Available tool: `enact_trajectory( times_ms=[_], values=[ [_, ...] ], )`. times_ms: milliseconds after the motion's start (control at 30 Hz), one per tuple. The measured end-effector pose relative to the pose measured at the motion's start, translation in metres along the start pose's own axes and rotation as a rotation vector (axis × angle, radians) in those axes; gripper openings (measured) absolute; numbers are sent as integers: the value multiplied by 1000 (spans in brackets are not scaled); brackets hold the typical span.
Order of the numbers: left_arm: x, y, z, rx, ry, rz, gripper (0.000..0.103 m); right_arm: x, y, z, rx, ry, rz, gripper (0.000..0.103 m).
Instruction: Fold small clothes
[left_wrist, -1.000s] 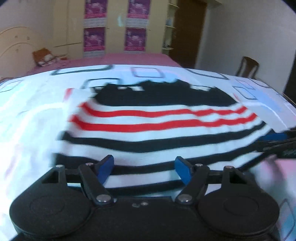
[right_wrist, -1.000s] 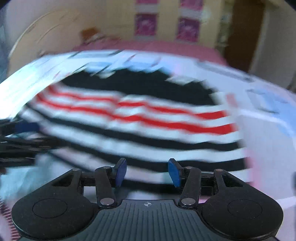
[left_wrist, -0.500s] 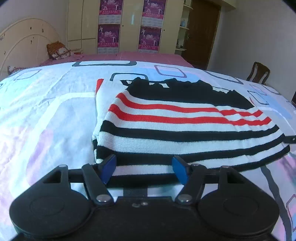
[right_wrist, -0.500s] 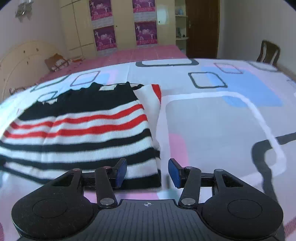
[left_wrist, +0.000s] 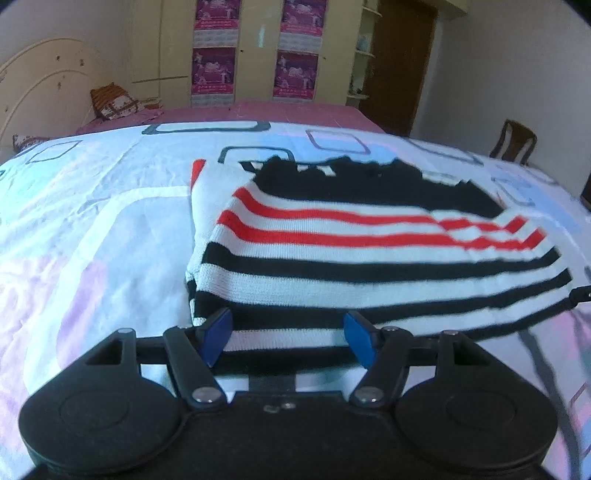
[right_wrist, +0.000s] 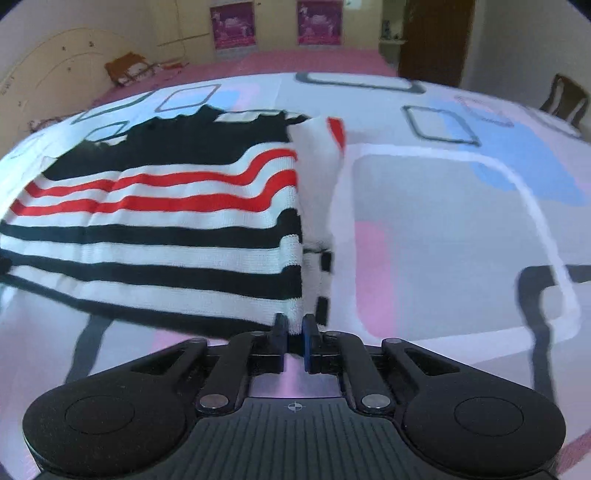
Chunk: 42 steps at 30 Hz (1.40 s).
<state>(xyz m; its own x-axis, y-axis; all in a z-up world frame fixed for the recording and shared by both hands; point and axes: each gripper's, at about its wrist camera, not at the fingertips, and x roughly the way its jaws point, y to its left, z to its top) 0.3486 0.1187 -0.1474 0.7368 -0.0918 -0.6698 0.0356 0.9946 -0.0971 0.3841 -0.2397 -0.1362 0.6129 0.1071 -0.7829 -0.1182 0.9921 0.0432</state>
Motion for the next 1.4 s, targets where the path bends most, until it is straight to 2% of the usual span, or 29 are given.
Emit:
enact_trajectory(
  times_ms=[33, 67, 100, 200, 233, 300, 333, 433, 500, 567, 667, 767, 833, 933, 1067, 1100, 1167, 1300, 1400],
  values=[
    [-3, -3, 1, -6, -14, -3, 75, -8, 2, 1, 2, -51, -31, 19],
    [-4, -7, 2, -5, -25, -7, 76, -15, 6, 1, -5, -102, -40, 29],
    [-3, -13, 4, 0, -32, -13, 76, -20, 13, 2, -21, -139, -13, 31],
    [12, -31, 6, 12, -12, -8, 77, -11, 38, 6, -83, -142, 26, 31],
    [16, -34, 6, 16, 2, 4, 78, -3, 44, 5, -106, -120, 23, 31],
    [19, -29, 2, -9, 4, 3, 78, 19, 42, -2, -114, -23, -40, 31],
    [17, -21, 0, -37, -2, -16, 78, 19, 32, -7, -72, -37, -8, 31],
    [5, -5, 0, -87, -35, 23, 74, 10, 24, -6, -55, -31, 14, 31],
    [0, 1, 4, -121, -81, 7, 74, 4, 25, 1, -50, -90, 19, 31],
    [5, -3, 14, -96, -103, 2, 76, 5, 25, 14, -22, -128, 21, 31],
    [23, -14, 30, -49, -91, 12, 77, 16, 31, 33, 0, -164, 30, 31],
    [43, -10, 38, -62, -49, 45, 77, 34, 34, 46, -17, -130, 49, 31],
    [48, -7, 39, -54, -28, 51, 77, 50, 31, 44, -44, -57, -10, 30],
    [45, -7, 41, -39, -20, 47, 76, 49, 28, 48, -44, -42, -19, 28],
    [45, -9, 41, -41, -20, 55, 76, 38, 34, 55, -30, -122, 6, 28],
    [48, -10, 40, -26, -13, 65, 76, 42, 34, 54, -37, -113, 2, 28],
    [50, -12, 38, -3, -12, 73, 76, 60, 29, 49, -52, -33, -34, 28],
    [50, -12, 38, -3, -10, 74, 76, 58, 34, 50, -93, -36, -49, 28],
    [50, -12, 38, 5, -7, 79, 76, 58, 30, 50, -74, -31, -34, 28]
  ],
)
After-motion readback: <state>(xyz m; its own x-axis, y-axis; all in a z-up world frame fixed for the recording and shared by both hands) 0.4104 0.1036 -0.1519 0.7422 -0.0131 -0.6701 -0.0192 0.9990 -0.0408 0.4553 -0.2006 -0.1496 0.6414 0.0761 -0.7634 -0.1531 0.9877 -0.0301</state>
